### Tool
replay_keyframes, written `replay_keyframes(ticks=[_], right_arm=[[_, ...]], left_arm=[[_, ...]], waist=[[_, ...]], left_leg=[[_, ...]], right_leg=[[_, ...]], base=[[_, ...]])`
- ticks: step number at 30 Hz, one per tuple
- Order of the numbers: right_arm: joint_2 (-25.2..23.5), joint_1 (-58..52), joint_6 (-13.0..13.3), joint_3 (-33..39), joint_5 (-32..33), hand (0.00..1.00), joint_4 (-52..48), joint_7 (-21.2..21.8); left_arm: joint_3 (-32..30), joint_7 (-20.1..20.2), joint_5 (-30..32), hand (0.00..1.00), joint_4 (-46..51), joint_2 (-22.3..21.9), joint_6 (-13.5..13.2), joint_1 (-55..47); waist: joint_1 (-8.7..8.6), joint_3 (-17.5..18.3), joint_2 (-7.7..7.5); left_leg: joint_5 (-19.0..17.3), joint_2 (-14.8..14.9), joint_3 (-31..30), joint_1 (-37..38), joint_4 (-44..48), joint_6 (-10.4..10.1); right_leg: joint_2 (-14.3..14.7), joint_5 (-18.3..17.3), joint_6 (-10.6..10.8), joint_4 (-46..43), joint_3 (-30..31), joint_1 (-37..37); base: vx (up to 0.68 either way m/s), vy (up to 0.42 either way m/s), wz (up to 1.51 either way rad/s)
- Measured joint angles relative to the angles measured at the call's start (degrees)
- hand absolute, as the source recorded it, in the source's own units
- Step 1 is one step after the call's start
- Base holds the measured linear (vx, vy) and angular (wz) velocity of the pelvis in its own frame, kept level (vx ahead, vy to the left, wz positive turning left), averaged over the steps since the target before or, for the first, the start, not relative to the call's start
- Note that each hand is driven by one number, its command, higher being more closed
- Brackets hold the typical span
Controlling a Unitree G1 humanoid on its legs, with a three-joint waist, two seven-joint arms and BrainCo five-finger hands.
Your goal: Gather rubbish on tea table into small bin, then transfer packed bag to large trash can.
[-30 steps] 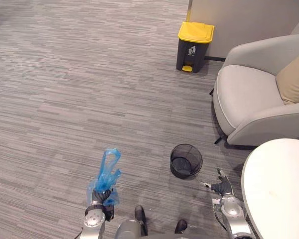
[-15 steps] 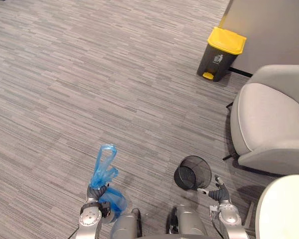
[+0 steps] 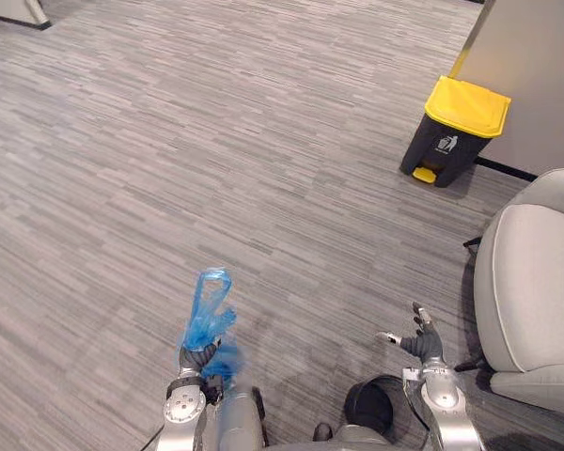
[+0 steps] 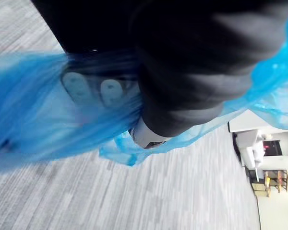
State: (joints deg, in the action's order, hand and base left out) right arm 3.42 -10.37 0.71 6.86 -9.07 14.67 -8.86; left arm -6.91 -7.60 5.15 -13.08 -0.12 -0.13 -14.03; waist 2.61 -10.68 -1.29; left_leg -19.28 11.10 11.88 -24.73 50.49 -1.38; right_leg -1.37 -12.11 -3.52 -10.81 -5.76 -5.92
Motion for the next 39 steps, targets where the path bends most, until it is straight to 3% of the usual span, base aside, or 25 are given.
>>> replay_keyframes(ticks=[1, 2, 3, 4, 5, 7, 9, 11, 12, 14, 16, 19, 20, 21, 23, 25, 27, 29, 31, 33, 35, 36, 37, 38, 39], right_arm=[[-0.13, -0.04, 0.0, -0.08, 0.0, 0.0, 0.0, -0.01], [-0.47, -0.24, 0.02, -0.04, 0.01, 0.0, -0.04, -0.01], [-0.08, -1.14, 0.08, 0.07, 0.0, 0.0, -0.61, -0.11], [-0.45, -0.91, -0.02, 0.03, 0.0, 0.0, 0.28, -0.21], [-1.58, -1.32, -0.6, -0.26, 0.0, 0.0, 0.73, -0.2], [-2.0, -1.62, -1.01, -0.21, -0.06, 0.0, 0.58, -0.19], [-2.04, -1.43, -1.05, -0.11, -0.13, 0.0, 0.4, -0.16], [-2.65, -0.6, -1.09, -0.11, -0.42, 0.0, 0.39, 0.01], [-3.45, -0.11, -1.09, -0.18, -0.66, 0.0, 0.75, 0.09], [-3.6, -0.29, -1.15, -0.89, -0.79, 0.0, 2.92, 0.15], [-3.61, 0.05, -1.17, -1.06, -0.82, 0.0, 4.21, 0.16], [-2.77, 1.94, -1.02, -0.69, -1.04, 0.0, 8.73, 0.08], [-1.08, 3.6, -1.2, -0.61, -1.11, 0.0, 13.74, 0.11], [0.19, 4.83, -1.65, -0.51, -1.3, 0.0, 16.91, 0.11], [0.49, 6.08, -1.79, 0.96, -1.53, 0.0, 17.51, 0.11], [0.9, 4.52, -1.97, 1.57, -1.66, 0.0, 16.3, 0.21], [0.57, 2.34, -1.75, 1.06, -1.67, 0.0, 12.11, 0.16], [0.15, 2.95, -1.72, 1.05, -1.62, 0.0, 10.03, 0.09], [-0.8, 3.55, -1.71, 1.04, -1.48, 0.0, 8.2, 0.09], [-0.71, 4.36, -1.64, 1.17, -1.1, 0.0, 7.87, 0.09], [-0.54, 4.24, -1.54, 1.64, -0.6, 0.0, 6.61, -0.05], [0.12, 4.05, -1.31, 1.74, -0.55, 0.0, 6.42, -0.38], [1.02, 4.04, -1.14, 1.86, -0.54, 0.0, 6.69, -0.74], [0.25, 4.85, -1.57, 1.58, -0.49, 0.0, 9.43, -0.89], [0.29, 5.06, -1.59, 1.68, -0.51, 0.0, 9.67, -0.96]], left_arm=[[-0.1, -0.01, 0.0, 1.0, 0.22, -0.1, 0.0, -0.05], [-0.18, -0.02, 0.0, 1.0, 0.9, -0.29, -0.01, -0.13], [0.22, -0.04, 0.0, 1.0, 2.78, -1.45, -0.14, -0.81], [0.2, -0.07, 0.01, 1.0, 2.61, -1.35, -0.2, -0.89], [0.19, -0.03, 0.0, 1.0, 1.79, 0.0, 0.21, 0.71], [0.42, -0.05, 0.0, 1.0, 2.37, 0.37, 0.25, 2.07], [1.15, -0.02, 0.0, 1.0, 2.4, 0.79, 0.27, 1.85], [1.7, -0.05, -0.03, 1.0, 2.42, 1.31, 0.33, 1.31], [2.66, -0.06, -0.09, 1.0, 2.35, 2.04, 0.7, 0.94], [3.04, -0.24, -0.17, 1.0, 2.3, 3.67, 0.94, 0.96], [3.02, -0.22, -0.17, 1.0, 2.19, 4.7, 0.92, 0.99], [2.63, -0.18, -0.19, 1.0, -1.28, 6.41, 0.8, 2.11], [2.81, -0.15, -0.17, 1.0, -5.43, 6.07, 0.96, 3.45], [2.55, -0.12, -0.16, 1.0, -7.11, 5.73, 1.19, 3.84], [1.76, -0.17, -0.08, 1.0, -7.29, 5.87, 1.16, 4.2], [1.72, -0.1, -0.08, 1.0, -7.02, 4.26, 1.11, 4.83], [1.53, -0.06, -0.1, 1.0, -5.76, 2.52, 0.92, 3.31], [2.38, 0.32, -0.16, 1.0, -4.75, 1.25, 0.93, 2.52], [2.22, 0.52, -0.5, 1.0, -3.07, 0.28, 0.92, 2.24], [1.95, 1.12, -0.51, 1.0, -2.13, 0.27, 0.91, 2.24], [1.72, 1.21, -0.49, 1.0, -1.64, 0.13, 0.9, 2.24], [1.77, 1.19, -0.49, 1.0, -1.53, -0.11, 0.84, 1.97], [1.79, 1.15, -0.51, 1.0, -1.44, -0.82, 0.74, 1.37], [1.78, 1.12, -0.55, 1.0, -3.14, 0.09, 0.92, 2.89], [1.68, 1.1, -0.53, 1.0, -3.24, 0.22, 0.83, 3.64]], waist=[[0.02, 0.01, 0.01], [0.46, 0.06, -0.01], [1.72, 0.7, 2.07], [1.58, 0.8, 1.37], [1.13, 1.88, -1.26], [1.1, 2.31, -2.03], [1.56, 2.34, -2.16], [1.38, 2.28, -2.29], [1.01, 2.13, -2.46], [0.16, 1.9, -2.39], [-0.77, 2.14, -2.87], [-2.91, 2.53, -3.79], [-4.01, 2.73, -3.07], [-3.47, 2.96, -0.65], [-3.73, 2.65, 0.09], [-4.92, 1.59, 0.5], [-2.95, 1.29, 2.8], [-1.74, 1.5, 3.78], [-1.01, 0.72, 2.32], [0.47, 0.27, 1.22], [1.55, 0.07, 0.66], [1.48, 0.52, 1.46], [1.53, 0.36, 2.68], [1.18, 0.81, 0.22], [1.5, 1.04, -0.36]], left_leg=[[0.16, -0.16, -0.71, -0.82, -2.43, -0.28], [1.72, -0.5, -2.36, -1.1, -9.47, -2.14], [12.96, 0.78, -6.46, 1.68, -24.39, -5.2], [13.68, 0.01, -5.47, 1.61, -22.62, -2.83], [11.26, -1.23, -3.39, 1.29, -20.45, -2.4], [6.0, -0.87, -0.01, 1.35, -14.43, 0.06], [3.11, -0.43, 3.68, 3.66, -13.61, 0.73], [1.7, -0.11, 6.97, 6.73, -15.05, 0.81], [0.17, -0.16, 9.52, 10.88, -17.33, 0.91], [-1.2, -0.14, 12.05, 17.33, -21.64, -0.44], [-1.41, -0.13, 13.04, 20.61, -24.33, -1.3], [-1.68, -0.36, 13.54, 24.92, -27.76, -4.39], [-1.24, -0.33, 11.75, 26.7, -29.39, -6.18], [0.57, -0.19, 8.07, 27.53, -33.03, -5.51], [4.57, -0.89, 4.9, 28.93, -35.97, -5.24], [8.01, 0.19, 2.85, 30.9, -29.58, -6.18], [9.28, 6.74, 0.6, 23.03, -3.22, -5.06], [8.28, 8.01, -1.07, 15.85, 8.44, -4.08], [6.49, 7.65, -0.27, 9.37, 10.87, -1.46], [3.52, 6.51, -0.32, 4.02, 6.45, -1.17], [3.51, 3.86, -0.31, 0.1, -3.75, -1.36], [7.22, 1.96, -1.16, 0.7, -16.04, -2.14], [14.96, 2.02, -1.94, 1.29, -21.71, -1.19], [12.83, -1.38, -0.24, 2.02, -21.77, -0.76], [11.78, -2.79, -0.29, 2.13, -21.8, -0.14]], right_leg=[[-0.41, -0.04, 0.04, -0.2, 0.39, -0.46], [-1.37, -1.29, 1.87, -1.57, 1.59, -0.93], [-1.3, -5.93, 6.39, -4.98, 3.12, -0.87], [-2.31, -7.75, 7.57, -5.74, 3.91, -1.14], [-5.1, -8.83, 7.92, -6.17, 5.2, -0.73], [-6.94, -8.21, 8.49, -6.52, 8.37, -0.71], [-8.61, -7.88, 9.25, -11.49, 9.82, 1.66], [-9.85, -6.23, 12.57, -20.74, 10.26, 6.64], [-10.86, -3.53, 15.71, -33.41, 10.11, 13.3], [-10.76, -4.93, 12.48, -40.94, 5.62, 20.2], [-10.31, -6.05, 10.36, -40.43, 0.55, 24.63], [-8.04, -3.31, 6.74, -27.21, -5.66, 31.73], [-6.42, 0.62, 3.57, -24.4, -6.35, 30.51], [-4.1, 1.67, 2.47, -22.75, -6.64, 29.34], [-4.13, 1.29, 1.85, -24.28, -6.69, 29.47], [-4.58, -0.14, 0.91, -29.33, -9.27, 27.47], [-0.2, -3.59, 0.74, -17.28, -10.65, 16.14], [1.23, -3.59, 0.75, -14.06, -8.99, 12.48], [0.98, -3.54, 0.84, -10.13, -7.19, 7.86], [-0.06, -3.72, 1.52, -7.73, -5.42, 4.3], [-2.97, -5.54, 5.13, -7.06, -4.65, 1.71], [-3.73, -7.57, 8.45, -7.3, -3.85, 0.64], [-3.31, -8.86, 10.26, -7.26, -3.05, 0.11], [-5.87, -9.44, 9.86, -5.49, -0.2, -0.66], [-6.07, -8.64, 9.37, -3.54, 0.62, -0.73]], base=[[0.39, 0.259, -0.77], [0.42, 0.345, -1.16], [0.42, 0.368, -1.15], [0.47, 0.415, -0.96], [0.36, 0.295, -0.48], [0.39, 0.292, -0.73], [0.29, 0.231, -0.96], [0.23, 0.164, -1.07], [0.19, 0.05, -0.98], [0.22, -0.036, -0.83], [0.26, -0.105, -0.35], [0.44, -0.167, -0.04], [0.6, -0.139, -0.15], [0.5, -0.093, -0.2], [0.45, -0.126, -0.13], [0.45, -0.18, 0.19], [0.41, -0.152, -0.39], [0.35, 0.001, -0.58], [0.41, 0.097, -0.42], [0.43, 0.206, -0.54], [0.36, 0.264, -0.43], [0.36, 0.284, -0.28], [0.42, 0.342, 0.0], [0.41, 0.281, 0.14], [0.38, 0.242, 0.26]])
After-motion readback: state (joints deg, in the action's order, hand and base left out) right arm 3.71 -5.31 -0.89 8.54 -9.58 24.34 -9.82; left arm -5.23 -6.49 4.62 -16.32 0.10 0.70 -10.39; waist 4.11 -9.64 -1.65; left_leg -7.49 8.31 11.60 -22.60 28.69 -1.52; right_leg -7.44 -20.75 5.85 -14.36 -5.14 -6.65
